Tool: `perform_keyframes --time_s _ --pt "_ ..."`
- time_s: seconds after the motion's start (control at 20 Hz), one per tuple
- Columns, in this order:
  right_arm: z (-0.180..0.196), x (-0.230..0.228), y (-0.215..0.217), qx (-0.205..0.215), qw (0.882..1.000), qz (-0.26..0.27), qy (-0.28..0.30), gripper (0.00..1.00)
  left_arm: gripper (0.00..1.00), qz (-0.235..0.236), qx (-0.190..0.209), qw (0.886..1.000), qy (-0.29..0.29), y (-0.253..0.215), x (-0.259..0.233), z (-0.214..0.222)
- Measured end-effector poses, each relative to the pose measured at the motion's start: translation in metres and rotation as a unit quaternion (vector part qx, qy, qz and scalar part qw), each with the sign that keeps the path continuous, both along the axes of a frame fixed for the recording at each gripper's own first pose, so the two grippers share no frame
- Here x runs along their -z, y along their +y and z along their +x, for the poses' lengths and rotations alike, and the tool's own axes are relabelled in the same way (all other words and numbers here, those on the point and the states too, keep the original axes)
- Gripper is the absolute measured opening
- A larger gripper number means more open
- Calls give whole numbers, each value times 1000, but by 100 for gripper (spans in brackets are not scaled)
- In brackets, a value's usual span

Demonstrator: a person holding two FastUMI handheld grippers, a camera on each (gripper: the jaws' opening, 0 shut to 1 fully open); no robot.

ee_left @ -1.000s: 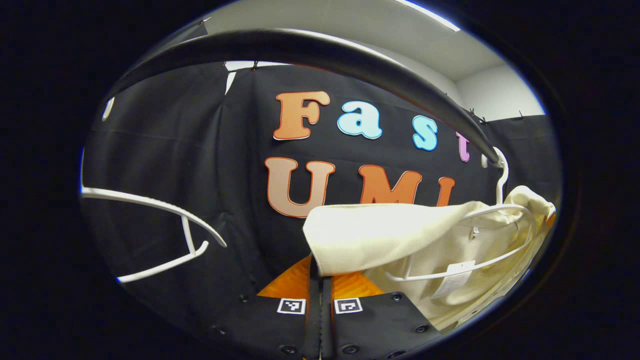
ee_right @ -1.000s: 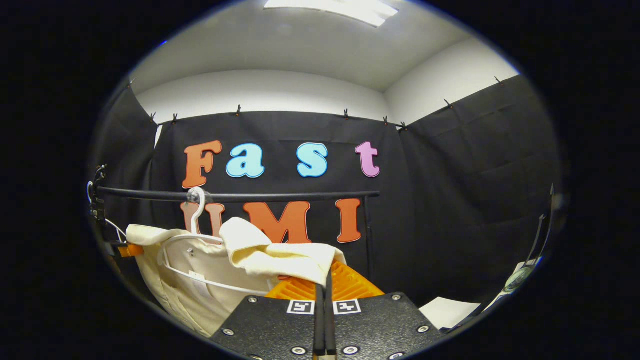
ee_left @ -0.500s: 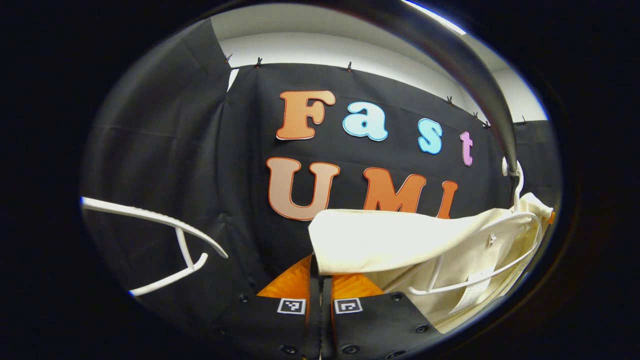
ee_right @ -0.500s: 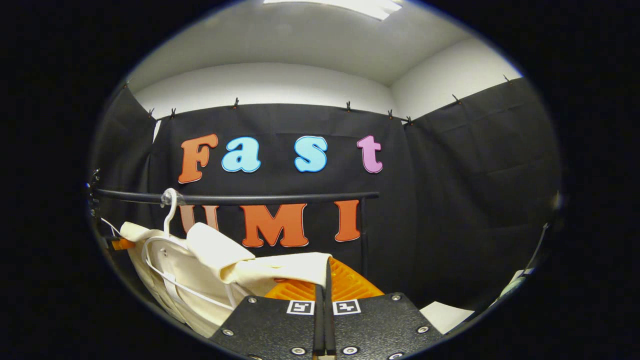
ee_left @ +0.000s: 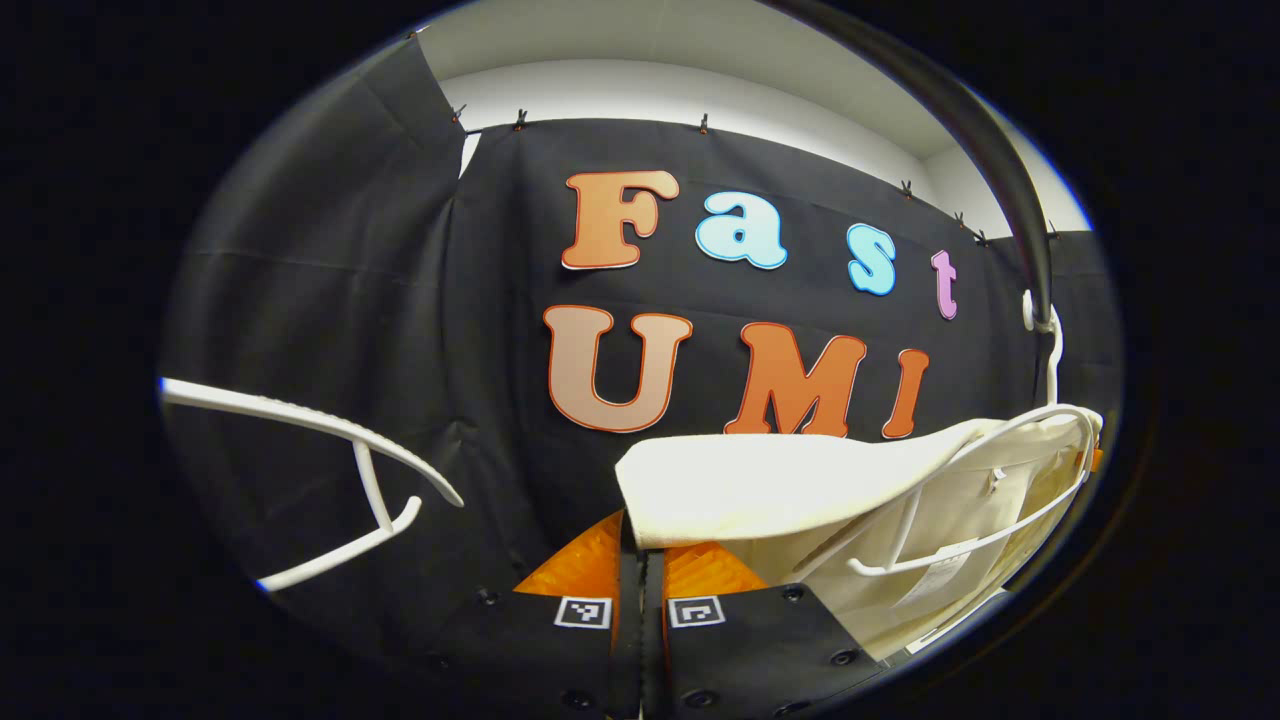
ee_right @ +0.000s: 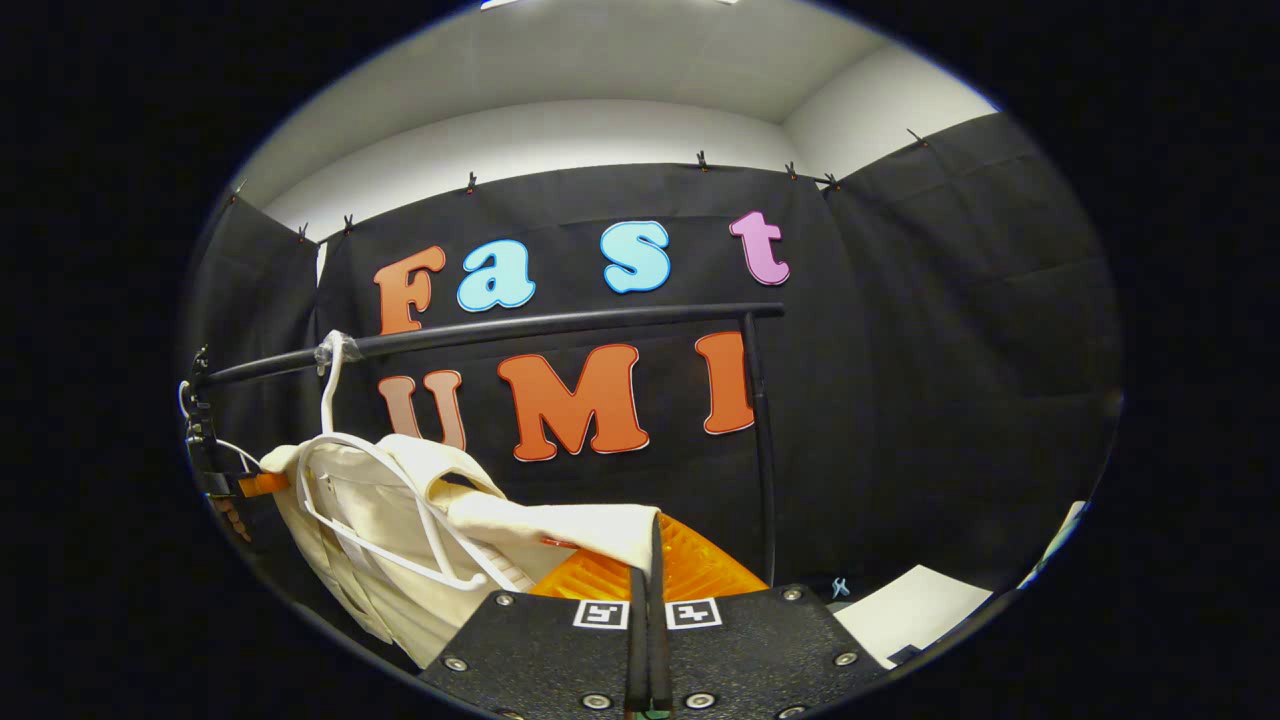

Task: Grasp the clothes on the hanger with both hands and then place them into the laundry hamper below.

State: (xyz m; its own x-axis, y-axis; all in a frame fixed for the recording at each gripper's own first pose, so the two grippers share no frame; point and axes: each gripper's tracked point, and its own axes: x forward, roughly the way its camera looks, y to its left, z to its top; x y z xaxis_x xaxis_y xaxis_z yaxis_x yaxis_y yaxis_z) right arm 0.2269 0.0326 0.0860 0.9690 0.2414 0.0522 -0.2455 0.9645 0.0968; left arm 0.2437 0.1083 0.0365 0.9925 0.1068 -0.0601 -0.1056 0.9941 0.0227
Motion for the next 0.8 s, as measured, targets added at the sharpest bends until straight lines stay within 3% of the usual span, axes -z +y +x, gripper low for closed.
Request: perform_keyframes --time_s 0.4,0.8 --pt "1 41 -4 10 1000 8 19 0 7 45 -11 999 3 -12 6 -4" --pt "-13 66 -10 16 1000 9 21 0 7 15 8 1000 22 -28 41 -23"
